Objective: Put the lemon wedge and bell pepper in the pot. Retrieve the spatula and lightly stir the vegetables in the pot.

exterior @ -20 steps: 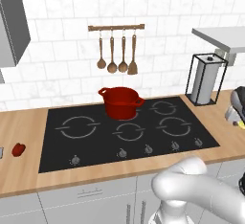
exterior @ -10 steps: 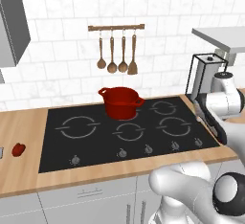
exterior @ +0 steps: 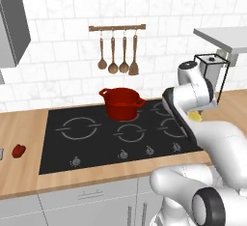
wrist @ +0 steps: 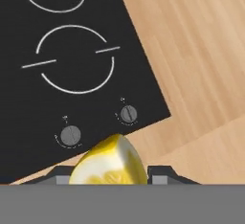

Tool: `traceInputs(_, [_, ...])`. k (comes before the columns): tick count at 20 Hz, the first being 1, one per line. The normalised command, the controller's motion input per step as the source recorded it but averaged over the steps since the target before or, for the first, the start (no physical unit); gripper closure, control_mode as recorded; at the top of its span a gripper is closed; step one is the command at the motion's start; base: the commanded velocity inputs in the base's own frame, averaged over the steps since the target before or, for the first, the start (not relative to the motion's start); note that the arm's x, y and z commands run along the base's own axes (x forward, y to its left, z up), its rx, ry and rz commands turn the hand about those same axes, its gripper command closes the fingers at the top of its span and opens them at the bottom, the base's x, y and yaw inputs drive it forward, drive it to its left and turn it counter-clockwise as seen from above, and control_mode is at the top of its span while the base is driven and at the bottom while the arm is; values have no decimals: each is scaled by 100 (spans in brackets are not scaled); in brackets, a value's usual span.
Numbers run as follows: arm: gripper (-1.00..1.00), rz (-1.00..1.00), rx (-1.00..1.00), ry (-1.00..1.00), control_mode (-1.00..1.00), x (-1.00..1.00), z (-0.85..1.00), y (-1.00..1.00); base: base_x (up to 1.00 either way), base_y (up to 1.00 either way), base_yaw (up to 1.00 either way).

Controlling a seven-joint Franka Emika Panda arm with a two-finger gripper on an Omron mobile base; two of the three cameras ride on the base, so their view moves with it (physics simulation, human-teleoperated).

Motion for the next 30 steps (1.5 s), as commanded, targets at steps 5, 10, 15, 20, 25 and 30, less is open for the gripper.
traceInputs(5, [100,-9,0,0,-100,62,41,100,0,0,0])
traceInputs(10, [100,-9,0,0,-100,77,27,98,0,0,0])
traceInputs(15, [100,-8,0,0,-100,95,1,75,0,0,0])
traceInputs(20, [100,-10,0,0,-100,100,0,46,0,0,0])
traceInputs(25, [100,-11,0,0,-100,86,-17,26,0,0,0])
traceInputs(30, [100,-9,2,0,-100,76,-55,2,0,0,0])
